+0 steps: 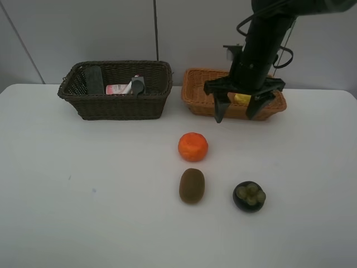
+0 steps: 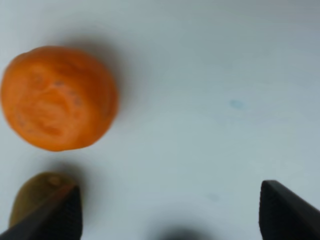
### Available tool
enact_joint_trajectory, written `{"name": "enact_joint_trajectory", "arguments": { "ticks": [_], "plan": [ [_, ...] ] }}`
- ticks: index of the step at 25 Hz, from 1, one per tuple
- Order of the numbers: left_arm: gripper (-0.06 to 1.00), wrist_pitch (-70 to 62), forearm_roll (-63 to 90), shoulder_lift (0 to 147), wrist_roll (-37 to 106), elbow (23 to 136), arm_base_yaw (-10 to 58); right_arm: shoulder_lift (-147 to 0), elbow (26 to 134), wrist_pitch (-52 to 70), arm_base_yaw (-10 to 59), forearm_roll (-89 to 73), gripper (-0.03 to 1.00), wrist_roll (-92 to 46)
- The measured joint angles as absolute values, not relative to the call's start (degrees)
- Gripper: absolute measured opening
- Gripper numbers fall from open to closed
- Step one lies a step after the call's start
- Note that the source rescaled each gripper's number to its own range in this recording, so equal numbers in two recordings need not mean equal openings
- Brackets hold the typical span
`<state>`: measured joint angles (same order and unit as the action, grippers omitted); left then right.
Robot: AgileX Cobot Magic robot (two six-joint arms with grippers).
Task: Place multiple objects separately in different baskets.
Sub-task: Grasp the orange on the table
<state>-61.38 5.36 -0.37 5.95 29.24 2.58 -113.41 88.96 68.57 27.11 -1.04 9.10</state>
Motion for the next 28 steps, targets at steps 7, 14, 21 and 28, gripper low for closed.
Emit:
{"name": "enact_joint_trajectory", "arguments": {
  "ticks": [7,14,21,28],
  "plan": [
    [0.92,-61.38,5.36,-0.37,5.95,29.24,2.58,-118.09,89.02,62.28,35.32,-1.25,0.53,9.1],
    [0.92,-61.38,5.36,-0.37,5.95,29.24,2.58,-122.1,89.02,56.19,37.13,-0.58,0.53,8.99],
    [0.92,-61.38,5.36,-0.37,5.95,29.24,2.58,-124.86,89.02,53.71,37.13,1.94,0.53,8.93],
    [0.92,-61.38,5.36,-0.37,5.95,29.24,2.58,-126.77,89.13,52.2,37.13,1.87,0.58,8.93]
  ]
}}
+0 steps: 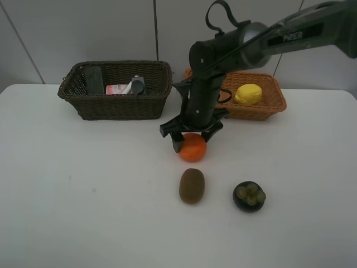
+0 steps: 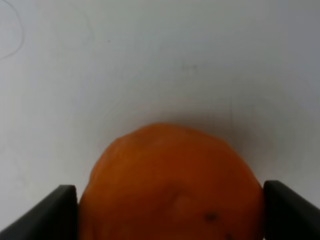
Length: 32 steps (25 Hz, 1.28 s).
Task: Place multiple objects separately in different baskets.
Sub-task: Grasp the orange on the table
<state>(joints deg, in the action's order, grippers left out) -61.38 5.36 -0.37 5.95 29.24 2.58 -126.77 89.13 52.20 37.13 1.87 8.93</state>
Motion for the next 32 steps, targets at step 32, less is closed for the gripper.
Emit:
{"name": "enact_joint_trajectory", "arguments": {
  "ticks": [32],
  "plan": [
    [0.92,-61.35,5.36,-0.37,5.95,29.19,2.58,-127.03,99.0,59.82,37.06,7.37,0.52,8.73]
  ]
}}
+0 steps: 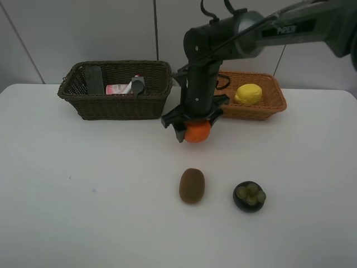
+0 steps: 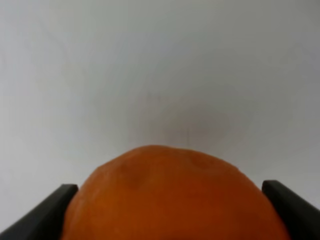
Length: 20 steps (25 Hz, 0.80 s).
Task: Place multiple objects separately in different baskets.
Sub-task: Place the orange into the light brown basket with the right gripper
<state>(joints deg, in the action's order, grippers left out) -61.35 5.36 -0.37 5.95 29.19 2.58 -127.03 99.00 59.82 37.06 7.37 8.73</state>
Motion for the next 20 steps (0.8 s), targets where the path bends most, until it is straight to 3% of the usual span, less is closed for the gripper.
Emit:
{"name": "enact_joint_trajectory", "arguments": {
  "ticks": [6,15,17,20],
  "plan": [
    [0.92,-61.35,5.36,-0.37,5.95,29.19,2.58,-125.26,112.51,59.89,32.01,9.68,0.52,8.73],
    [0.92,-61.35,5.36,-0.37,5.95,29.19,2.58,-133.49,115.0,49.02,18.02,5.15,0.53,8.49],
    [0.92,-61.35,5.35,-0.37,5.95,29.19,2.58,-134.13,115.0,47.91,17.15,5.81,0.78,8.49],
    [0.92,-61.35,5.35,-0.37,5.95,29.19,2.58,-134.26,115.0,47.64,17.02,7.03,0.92,8.45]
  ]
}}
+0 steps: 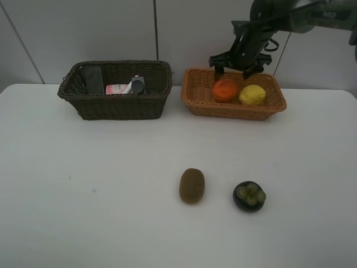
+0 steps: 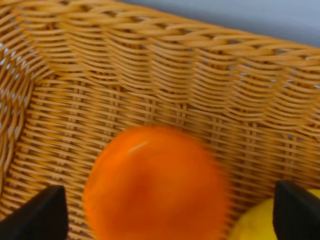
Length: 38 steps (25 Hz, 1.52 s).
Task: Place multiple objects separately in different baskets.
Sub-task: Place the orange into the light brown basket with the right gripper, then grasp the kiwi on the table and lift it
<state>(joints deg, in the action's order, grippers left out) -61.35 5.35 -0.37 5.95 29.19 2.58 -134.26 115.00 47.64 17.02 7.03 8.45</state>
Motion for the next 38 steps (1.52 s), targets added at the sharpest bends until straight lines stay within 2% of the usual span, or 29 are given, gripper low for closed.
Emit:
{"name": "enact_joint_trajectory", "arguments": {
  "ticks": [7,14,20,23,31,34,38],
  "plan": [
    [0.92,-61.35,5.35,-0.37,5.95,29.19,2.58,-133.61,115.0,50.37,17.08,5.08,0.95,8.45],
    [0.92,-61.35,5.35,-0.37,5.9,29.19,2.58,-126.72,115.0,68.71,17.08,-3.01,0.95,8.45],
    [0.92,-61.35,5.35,-0.37,5.9,29.19,2.58,-120.62,108.42,69.28,18.52,-6.51,0.95,9.77],
    [0.92,-61.35,5.35,-0.37,5.9,29.19,2.58,-116.06,99.53,69.39,22.85,-6.46,0.95,9.81],
    [0.92,-61.35,5.3,-0.37,5.84,29.19,2.58,-111.39,77.86,68.03,41.39,-5.14,0.95,9.81],
    [0.92,-61.35,5.3,-0.37,5.84,29.19,2.58,-111.39,74.27,62.85,44.88,-6.01,0.95,10.03],
    [0.92,-61.35,5.3,-0.37,5.84,29.19,2.58,-111.39,73.24,57.01,45.24,-8.74,0.95,10.3]
  ]
}}
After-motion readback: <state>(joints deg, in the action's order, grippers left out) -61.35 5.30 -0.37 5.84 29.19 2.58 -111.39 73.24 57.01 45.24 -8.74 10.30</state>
